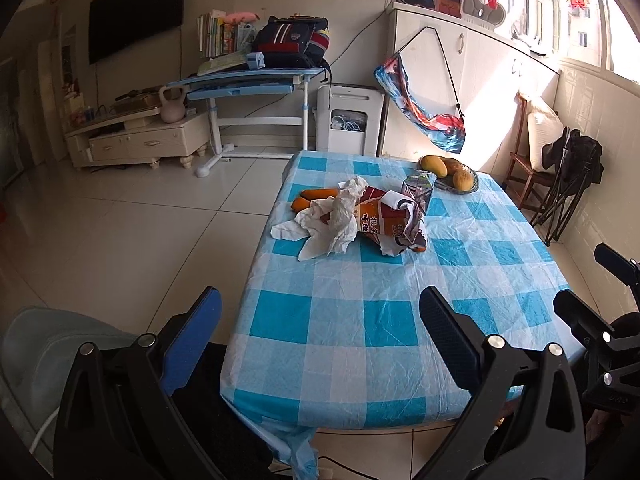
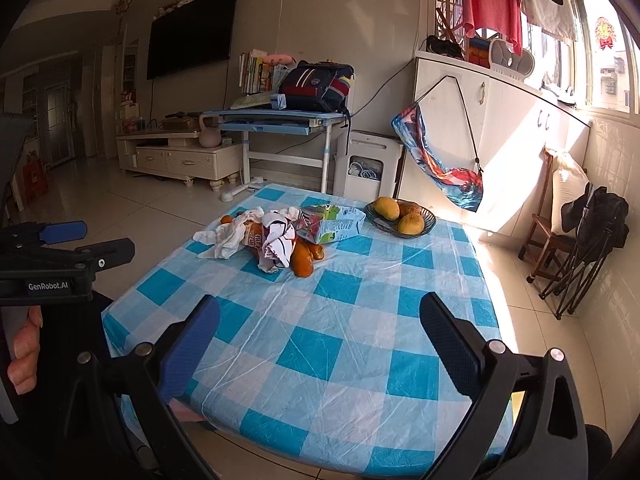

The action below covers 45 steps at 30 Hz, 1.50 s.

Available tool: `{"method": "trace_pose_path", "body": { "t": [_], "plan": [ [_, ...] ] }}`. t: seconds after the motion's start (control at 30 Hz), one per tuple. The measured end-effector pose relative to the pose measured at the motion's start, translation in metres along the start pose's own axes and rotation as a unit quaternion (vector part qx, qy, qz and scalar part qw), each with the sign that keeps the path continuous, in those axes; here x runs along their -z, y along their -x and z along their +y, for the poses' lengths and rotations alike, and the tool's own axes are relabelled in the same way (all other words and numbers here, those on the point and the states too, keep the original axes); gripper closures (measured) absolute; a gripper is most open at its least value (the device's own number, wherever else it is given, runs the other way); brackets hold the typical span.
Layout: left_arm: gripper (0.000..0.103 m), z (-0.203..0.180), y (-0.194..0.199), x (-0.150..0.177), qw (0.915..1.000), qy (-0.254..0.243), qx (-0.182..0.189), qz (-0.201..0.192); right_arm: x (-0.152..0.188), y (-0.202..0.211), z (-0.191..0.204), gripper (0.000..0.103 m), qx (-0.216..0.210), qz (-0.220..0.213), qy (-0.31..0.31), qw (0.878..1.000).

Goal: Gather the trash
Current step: 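Grasp the orange-and-white snack bag with the right gripper while the left gripper grasps a white tissue, then lift the snack bag with the right gripper toward the yellow basin while the left gripper holds the tissue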

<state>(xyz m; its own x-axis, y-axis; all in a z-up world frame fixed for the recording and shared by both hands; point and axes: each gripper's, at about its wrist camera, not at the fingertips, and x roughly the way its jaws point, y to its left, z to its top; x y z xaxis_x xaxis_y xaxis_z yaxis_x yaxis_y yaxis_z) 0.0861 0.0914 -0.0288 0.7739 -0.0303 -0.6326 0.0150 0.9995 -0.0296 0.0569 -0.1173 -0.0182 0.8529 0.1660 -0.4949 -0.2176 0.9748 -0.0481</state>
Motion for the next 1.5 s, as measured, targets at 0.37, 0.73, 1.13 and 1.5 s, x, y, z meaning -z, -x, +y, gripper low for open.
{"method": "trace_pose_path", "body": {
  "t": [0.37,0.73,1.13,1.5],
  "plan": [
    [0.009,-0.001,-0.092,-0.039,0.9994,-0.013,0.005,0.032,-0.027,-0.097,0.003,0.008,-0.057,0.042,-0.023,0.997],
    [0.023,-0.013,-0.186,-0.057,0.9955,-0.051,0.018,0.078,-0.038,-0.167,0.004,0.031,-0.086,0.093,-0.043,0.991],
    [0.093,-0.015,-0.186,-0.045,0.9874,-0.023,0.136,0.078,-0.030,-0.158,-0.010,0.067,-0.112,0.106,-0.062,0.986],
    [0.093,-0.055,-0.148,-0.017,0.9787,-0.103,0.162,0.072,0.014,-0.100,-0.071,0.068,-0.054,0.141,-0.118,0.981]
  ]
}}
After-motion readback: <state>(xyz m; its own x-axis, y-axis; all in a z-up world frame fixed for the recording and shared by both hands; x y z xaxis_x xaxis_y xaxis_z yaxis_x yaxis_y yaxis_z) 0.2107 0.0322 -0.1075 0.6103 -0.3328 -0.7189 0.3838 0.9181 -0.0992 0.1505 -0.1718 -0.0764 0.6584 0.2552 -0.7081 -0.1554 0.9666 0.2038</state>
